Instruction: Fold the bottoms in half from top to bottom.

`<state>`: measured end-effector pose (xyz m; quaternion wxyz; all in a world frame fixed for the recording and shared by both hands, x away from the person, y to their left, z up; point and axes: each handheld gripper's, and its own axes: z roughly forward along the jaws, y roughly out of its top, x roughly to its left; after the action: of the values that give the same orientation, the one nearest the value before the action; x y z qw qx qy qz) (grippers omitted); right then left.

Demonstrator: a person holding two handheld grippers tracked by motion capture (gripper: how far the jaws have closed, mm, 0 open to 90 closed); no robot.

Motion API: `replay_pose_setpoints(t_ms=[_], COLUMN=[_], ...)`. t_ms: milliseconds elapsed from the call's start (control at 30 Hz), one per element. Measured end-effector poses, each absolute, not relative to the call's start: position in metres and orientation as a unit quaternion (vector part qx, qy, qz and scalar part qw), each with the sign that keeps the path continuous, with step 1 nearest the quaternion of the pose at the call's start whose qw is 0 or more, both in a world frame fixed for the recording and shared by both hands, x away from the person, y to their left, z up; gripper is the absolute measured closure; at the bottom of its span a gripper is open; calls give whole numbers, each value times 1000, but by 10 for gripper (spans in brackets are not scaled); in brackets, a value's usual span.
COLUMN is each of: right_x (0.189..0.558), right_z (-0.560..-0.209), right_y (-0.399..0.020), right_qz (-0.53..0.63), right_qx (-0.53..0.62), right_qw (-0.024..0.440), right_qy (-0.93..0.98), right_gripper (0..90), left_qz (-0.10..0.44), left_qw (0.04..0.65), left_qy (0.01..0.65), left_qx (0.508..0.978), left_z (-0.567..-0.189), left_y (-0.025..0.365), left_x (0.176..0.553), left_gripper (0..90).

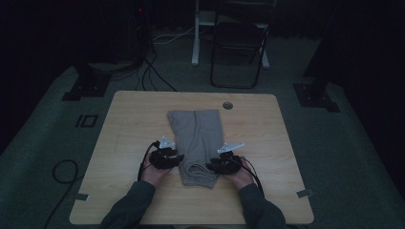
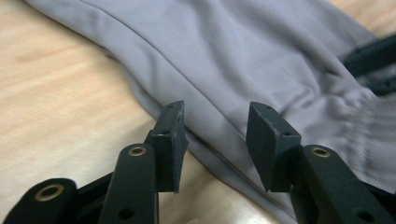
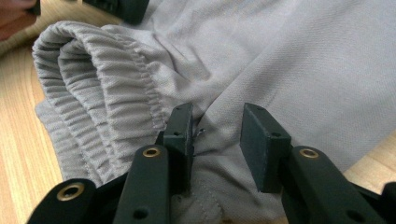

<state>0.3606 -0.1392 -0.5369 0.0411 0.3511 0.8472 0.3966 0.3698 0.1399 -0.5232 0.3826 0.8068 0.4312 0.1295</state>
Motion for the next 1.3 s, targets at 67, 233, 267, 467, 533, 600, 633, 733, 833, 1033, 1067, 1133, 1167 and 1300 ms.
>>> replay_pose_setpoints(t_ms=[67,233,267,467,533,600,633,733,833,1033,1067,1133,1167,1300], right_x=[360,361,361,361,360,358,357,355,357,372,376,380,393,425], right_z=[-537,-538,-538,-538,-538,-538,-538,-536,-530,-522,-522,-522,-521,-524], right_y=[-139,-140,-140,-141,-141,-141,-141,-139,-138,-139,-137,-137,-133,-131], right_qz=[395,396,397,399,398,397,395,387,393,403,399,396,386,382], right_qx=[349,344,343,332,321,306,297,276,280,321,327,331,351,396], right_qw=[41,37,35,18,7,-6,-17,-22,10,86,101,112,142,170], right_qy=[849,850,850,855,859,865,869,880,876,853,851,849,841,817], right_gripper=[637,638,639,668,686,694,694,681,609,562,551,546,546,555], left_qz=[132,152,157,182,185,188,188,189,196,200,200,199,199,198], left_qw=[383,383,382,373,367,363,361,358,346,337,336,330,326,313], left_qy=[433,449,453,490,499,506,508,509,515,525,527,529,530,535], left_qx=[806,793,790,767,763,760,759,760,759,755,755,756,757,760], left_z=[-521,-512,-511,-509,-510,-511,-512,-512,-518,-521,-522,-524,-525,-529], left_y=[142,149,150,155,154,152,151,150,145,144,143,142,142,139], left_x=[373,395,401,447,456,462,465,466,472,478,479,482,483,486], left_gripper=[564,529,522,494,490,485,485,484,478,482,486,488,499,573])
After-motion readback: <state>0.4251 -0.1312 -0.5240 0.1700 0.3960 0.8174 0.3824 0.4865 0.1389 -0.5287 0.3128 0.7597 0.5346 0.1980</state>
